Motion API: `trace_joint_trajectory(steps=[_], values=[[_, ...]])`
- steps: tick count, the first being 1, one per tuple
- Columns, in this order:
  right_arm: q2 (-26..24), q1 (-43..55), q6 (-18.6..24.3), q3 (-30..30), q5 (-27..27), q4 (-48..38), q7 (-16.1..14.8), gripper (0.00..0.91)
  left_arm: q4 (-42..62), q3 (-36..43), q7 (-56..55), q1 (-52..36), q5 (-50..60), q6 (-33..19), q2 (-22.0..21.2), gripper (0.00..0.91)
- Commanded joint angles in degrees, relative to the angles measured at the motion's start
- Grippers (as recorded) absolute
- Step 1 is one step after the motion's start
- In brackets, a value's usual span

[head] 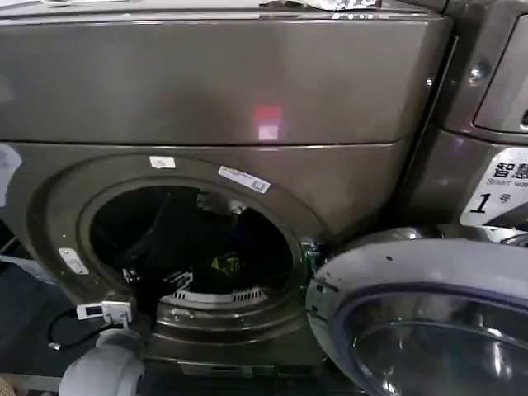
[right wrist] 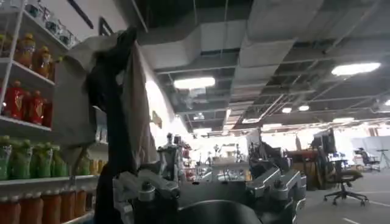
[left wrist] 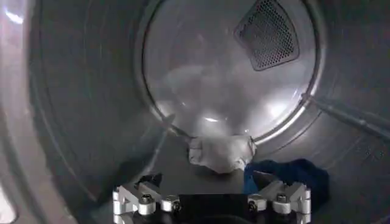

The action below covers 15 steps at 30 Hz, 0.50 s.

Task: Grasp the clothes from the dryer.

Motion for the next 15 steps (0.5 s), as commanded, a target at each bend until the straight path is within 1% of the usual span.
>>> trace_joint_trajectory(steps=[1,2,3,4,7,8,9,10,11,12,15], values=[[-0.1,-0.2,0.2,0.1,0.0,-0.4,-0.1,0.907,3.3,-3.4,49.9,-5.9,46.3,-31.1,1.5,0.907],[-0.2,-0.2,0.3,0.1,0.0,-0.5,-0.1,0.907,4.0,-3.7,50.7,-7.3,47.7,-34.4,1.7,0.907],[-0.4,-0.1,0.3,0.1,-0.1,-0.5,-0.1,0.907,4.8,-3.9,56.1,-8.5,46.8,-32.8,2.0,0.907],[-0.6,0.0,0.3,0.0,-0.1,-0.5,-0.1,0.907,4.9,-3.8,57.8,-9.3,45.3,-33.9,2.7,0.907],[-0.9,0.3,0.2,-0.3,-0.1,-0.4,-0.1,0.907,6.3,-3.8,57.8,-11.4,47.4,-44.3,2.8,0.907],[-0.9,0.4,0.2,-0.4,-0.2,-0.3,-0.1,0.907,7.1,-3.7,57.9,-12.2,49.0,-46.6,2.8,0.907],[-0.9,0.5,0.3,-0.7,-0.4,-0.4,-0.1,0.907,8.3,-3.3,57.9,-13.4,49.3,-50.1,2.9,0.907],[-0.9,0.6,0.3,-0.8,-0.6,-0.4,-0.1,0.907,9.1,-3.1,57.9,-13.9,48.9,-50.6,3.0,0.907],[-0.9,0.7,0.3,-0.9,-0.7,-0.4,-0.1,0.907,9.8,-2.9,57.9,-14.7,48.6,-53.6,3.2,0.907],[-0.9,0.8,0.3,-1.0,-0.7,-0.3,-0.1,0.907,10.8,-2.6,57.9,-15.3,48.1,-55.1,3.2,0.907],[-1.1,0.8,0.3,-1.2,-0.8,-0.1,0.0,0.907,13.3,-2.3,57.9,-16.7,47.5,-56.2,3.0,0.907]])
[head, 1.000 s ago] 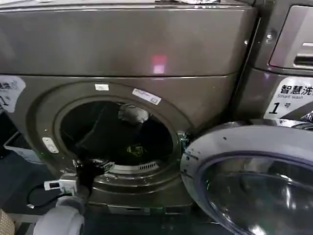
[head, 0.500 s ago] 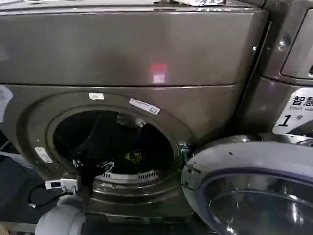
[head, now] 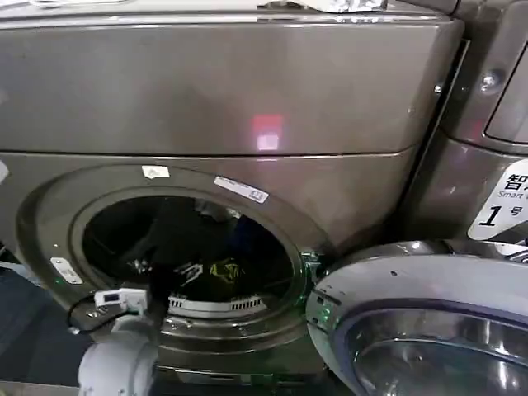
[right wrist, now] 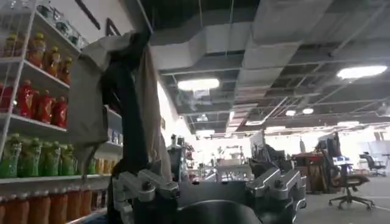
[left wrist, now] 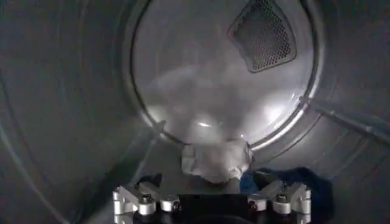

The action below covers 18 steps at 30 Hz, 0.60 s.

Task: Grasp the clothes from the dryer.

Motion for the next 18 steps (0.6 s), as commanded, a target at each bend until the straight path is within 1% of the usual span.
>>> trace_joint_trajectory(steps=[1,5,11,15,18], values=[[-0.3,0.0,0.0,-0.3,-0.2,0.3,0.1,0.907,7.4,0.1,12.2,-7.0,8.1,-34.0,0.4,0.907],[-0.5,-0.1,-0.1,0.0,-0.2,0.3,0.1,0.907,9.5,0.9,12.3,-8.4,5.7,-35.3,0.6,0.907],[-0.1,0.0,-0.1,-0.4,-0.3,0.7,0.2,0.907,12.6,1.9,12.3,-8.3,1.4,-35.4,0.9,0.907],[-0.1,0.1,-0.1,-0.5,-0.5,0.7,0.2,0.907,16.0,2.4,12.3,-8.8,1.0,-35.3,0.6,0.907],[-0.1,-0.1,0.0,-0.7,-0.5,0.7,0.2,0.907,18.0,2.2,12.3,-9.1,3.0,-35.3,0.4,0.907]])
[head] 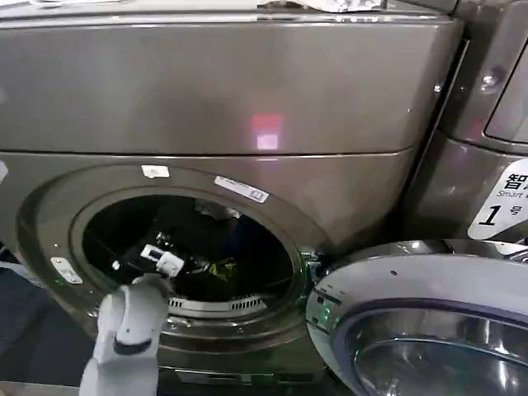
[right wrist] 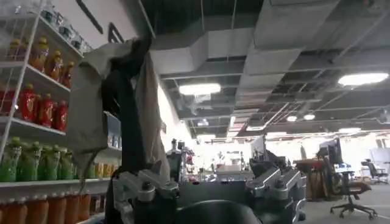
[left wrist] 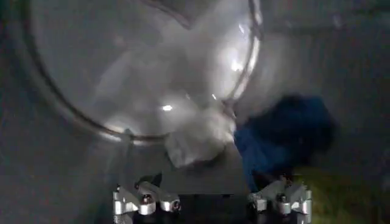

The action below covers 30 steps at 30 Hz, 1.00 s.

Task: Grasp the clothes from the dryer.

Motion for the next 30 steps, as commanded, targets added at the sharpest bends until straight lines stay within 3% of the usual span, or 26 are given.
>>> trace_joint_trajectory(steps=[1,17,30], values=[[0.0,-0.1,0.0,-0.1,0.0,0.0,0.0,0.907,7.6,0.1,1.7,-1.7,0.4,-4.1,-0.1,0.907],[0.2,0.3,0.0,-1.0,-0.7,0.6,0.0,0.907,12.4,0.0,1.6,-1.7,2.3,-3.7,0.0,0.907],[0.1,0.3,0.1,-1.2,-0.6,0.8,-0.1,0.907,22.8,-0.8,1.5,-5.0,-1.2,2.8,-0.7,0.907]])
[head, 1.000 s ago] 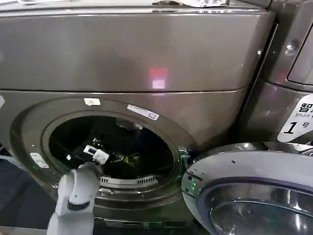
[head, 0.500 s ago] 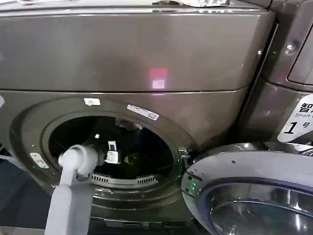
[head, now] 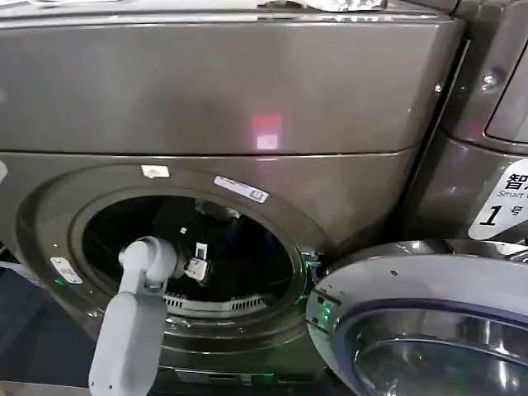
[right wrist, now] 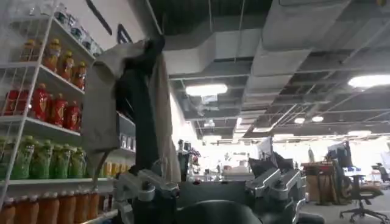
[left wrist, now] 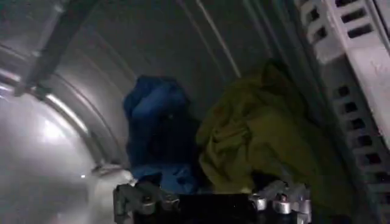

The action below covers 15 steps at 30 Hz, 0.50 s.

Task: Grasp the clothes from the dryer.

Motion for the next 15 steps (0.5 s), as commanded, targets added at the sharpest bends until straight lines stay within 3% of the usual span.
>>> trace_joint_trajectory(steps=[1,3,4,5,6,7,15], values=[[0.0,0.0,0.0,0.0,0.0,0.0,0.0,0.907,7.6,0.0,0.1,-2.4,-2.5,4.3,-0.6,0.907],[0.0,0.0,0.0,0.0,0.0,0.0,0.0,0.907,8.2,0.2,0.1,-2.9,-2.8,4.7,-0.8,0.907],[-0.1,0.0,0.0,0.0,0.0,0.0,0.0,0.907,8.5,0.4,0.1,-3.1,-3.1,4.9,-0.9,0.535],[-0.1,-0.1,0.0,0.1,0.0,-0.1,0.0,0.907,8.9,0.5,0.1,-3.2,-3.6,4.9,-1.0,0.239],[-0.1,-0.1,0.0,0.1,0.0,-0.1,0.0,0.907,9.1,0.5,0.1,-3.3,-3.6,5.0,-1.1,0.034],[-0.1,-0.1,0.0,0.1,0.0,-0.1,0.0,0.907,9.2,0.5,0.1,-3.3,-3.8,4.9,-1.1,0.000],[-0.3,-0.1,0.0,0.0,0.0,0.0,0.0,0.907,8.6,0.3,0.0,-3.0,-3.7,5.9,-1.2,0.000]])
